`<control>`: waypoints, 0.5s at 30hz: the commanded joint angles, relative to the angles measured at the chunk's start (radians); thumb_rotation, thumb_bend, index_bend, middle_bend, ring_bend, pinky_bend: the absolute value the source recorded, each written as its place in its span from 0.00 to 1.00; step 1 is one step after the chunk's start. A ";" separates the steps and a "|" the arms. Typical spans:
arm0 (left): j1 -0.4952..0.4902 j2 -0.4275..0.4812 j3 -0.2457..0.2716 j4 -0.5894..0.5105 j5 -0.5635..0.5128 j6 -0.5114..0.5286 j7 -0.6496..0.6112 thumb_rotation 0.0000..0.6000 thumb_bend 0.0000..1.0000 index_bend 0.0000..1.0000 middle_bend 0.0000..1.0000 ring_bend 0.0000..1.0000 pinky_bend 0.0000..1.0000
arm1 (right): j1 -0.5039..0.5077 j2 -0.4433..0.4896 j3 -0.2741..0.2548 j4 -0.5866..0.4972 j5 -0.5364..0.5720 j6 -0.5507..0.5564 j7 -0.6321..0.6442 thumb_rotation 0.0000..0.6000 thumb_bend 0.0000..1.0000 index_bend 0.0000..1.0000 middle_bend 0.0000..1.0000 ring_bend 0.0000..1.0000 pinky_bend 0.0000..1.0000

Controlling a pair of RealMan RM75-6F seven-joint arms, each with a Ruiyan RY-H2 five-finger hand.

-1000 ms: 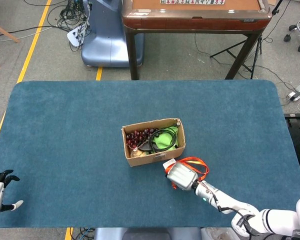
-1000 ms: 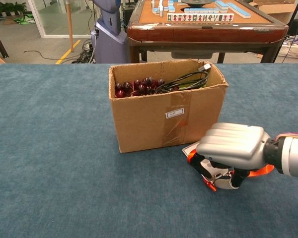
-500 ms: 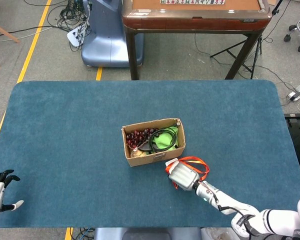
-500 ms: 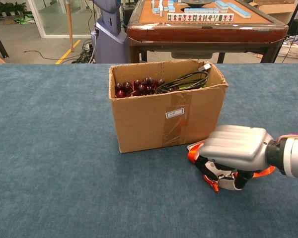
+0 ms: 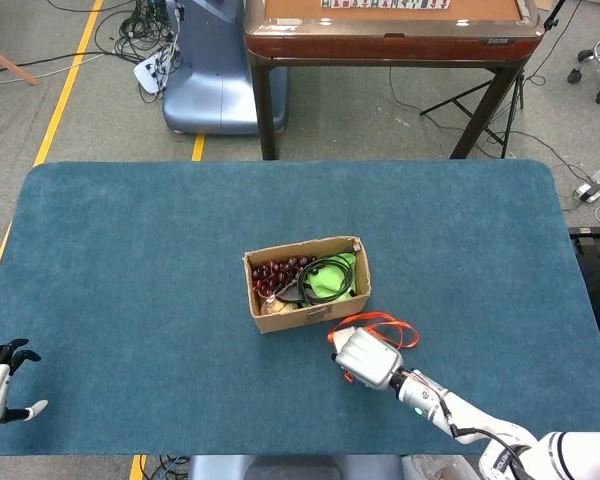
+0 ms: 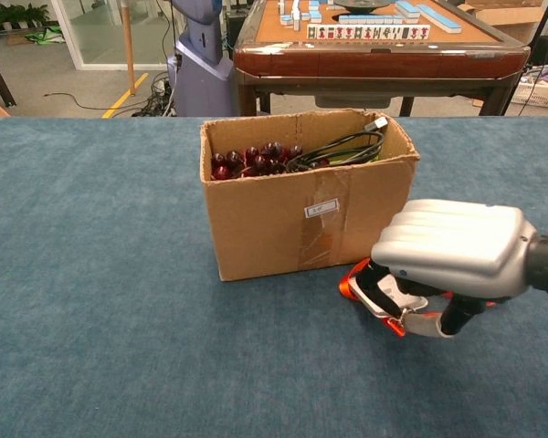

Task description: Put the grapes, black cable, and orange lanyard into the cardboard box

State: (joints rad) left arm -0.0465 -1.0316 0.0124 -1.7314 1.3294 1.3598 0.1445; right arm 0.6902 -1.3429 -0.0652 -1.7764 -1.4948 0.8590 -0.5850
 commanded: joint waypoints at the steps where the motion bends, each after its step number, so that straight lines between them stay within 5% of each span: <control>1: 0.000 0.000 0.000 0.000 -0.001 -0.001 0.002 1.00 0.01 0.34 0.17 0.16 0.36 | -0.016 0.050 -0.011 -0.068 -0.050 0.048 -0.011 1.00 0.48 0.64 1.00 1.00 1.00; 15: -0.003 -0.003 -0.001 0.004 -0.006 -0.007 0.004 1.00 0.01 0.34 0.17 0.16 0.36 | -0.042 0.126 -0.009 -0.228 -0.165 0.121 -0.062 1.00 0.48 0.64 1.00 1.00 1.00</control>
State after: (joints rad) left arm -0.0495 -1.0349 0.0110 -1.7278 1.3232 1.3528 0.1488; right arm 0.6493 -1.2201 -0.0777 -1.9962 -1.6535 0.9765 -0.6421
